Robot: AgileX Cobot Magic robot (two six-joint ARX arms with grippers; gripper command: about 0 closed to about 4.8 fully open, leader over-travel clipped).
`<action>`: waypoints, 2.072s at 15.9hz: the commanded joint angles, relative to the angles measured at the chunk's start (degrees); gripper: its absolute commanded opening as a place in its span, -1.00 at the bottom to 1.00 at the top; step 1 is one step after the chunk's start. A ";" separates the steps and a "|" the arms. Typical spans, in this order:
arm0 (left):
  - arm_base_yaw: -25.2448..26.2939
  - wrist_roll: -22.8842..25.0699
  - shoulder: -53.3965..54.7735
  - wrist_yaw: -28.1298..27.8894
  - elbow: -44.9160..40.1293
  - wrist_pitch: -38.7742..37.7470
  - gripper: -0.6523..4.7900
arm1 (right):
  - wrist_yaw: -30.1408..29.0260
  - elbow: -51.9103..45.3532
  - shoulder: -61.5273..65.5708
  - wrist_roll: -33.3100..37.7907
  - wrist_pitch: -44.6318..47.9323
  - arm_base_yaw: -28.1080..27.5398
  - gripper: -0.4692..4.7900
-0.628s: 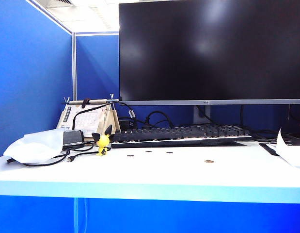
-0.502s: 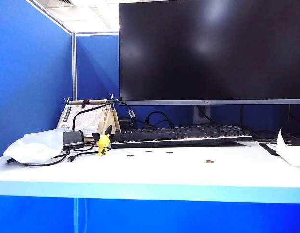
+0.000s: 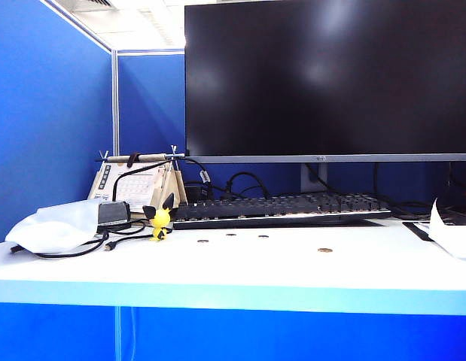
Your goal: Pick up the doll and place it on the similarly colored coin.
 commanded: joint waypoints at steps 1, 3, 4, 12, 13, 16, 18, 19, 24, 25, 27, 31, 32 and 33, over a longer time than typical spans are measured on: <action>0.00 -0.15 0.00 0.11 0.04 0.57 -0.76 | -8.24 -0.26 0.22 -2.21 0.46 0.02 0.58; 0.00 -0.20 0.00 1.44 0.07 0.59 -0.76 | -22.97 -0.28 1.90 -1.88 1.57 0.09 0.54; 0.00 -0.20 0.00 1.92 0.07 0.63 -0.76 | -28.02 -0.31 2.64 -1.22 1.81 0.72 0.42; 0.00 -0.83 0.00 2.73 0.07 0.68 -0.76 | -15.67 -1.11 3.96 -7.34 5.01 20.00 0.99; 0.00 -0.83 0.00 2.73 0.07 0.68 -0.76 | -14.58 -1.11 3.93 -8.90 5.01 20.09 0.99; 0.00 -0.85 0.00 2.73 0.07 0.68 -0.76 | -7.39 -1.11 4.00 -15.82 5.29 19.91 0.99; 0.00 -0.83 0.00 2.73 0.07 0.66 -0.76 | -3.45 -1.11 4.00 -18.91 4.00 19.91 0.99; 0.00 -0.81 0.00 2.62 0.07 0.66 -0.76 | -2.03 -1.11 4.00 -19.80 3.50 19.93 0.99; 0.00 -1.64 -0.04 1.40 0.24 5.05 -0.76 | 0.98 -1.14 4.00 -21.05 5.53 19.96 0.98; 0.00 -4.96 -0.04 2.03 0.24 6.62 -0.76 | -1.49 -1.14 4.00 -20.63 6.97 19.98 0.98; -0.02 -10.47 -0.02 2.91 0.17 6.97 -0.76 | -1.68 -1.05 4.00 -19.87 13.75 19.96 0.98; -0.02 -10.45 -0.02 2.73 0.17 6.29 -0.76 | -0.94 2.32 6.08 -23.08 18.03 19.89 0.98; -0.02 -10.43 0.00 2.67 0.17 5.64 -0.76 | -0.96 4.02 8.02 -23.76 18.36 19.85 0.98; -0.02 -10.40 0.00 2.64 0.17 5.70 -0.76 | -1.01 5.46 9.99 -24.28 18.38 19.87 0.98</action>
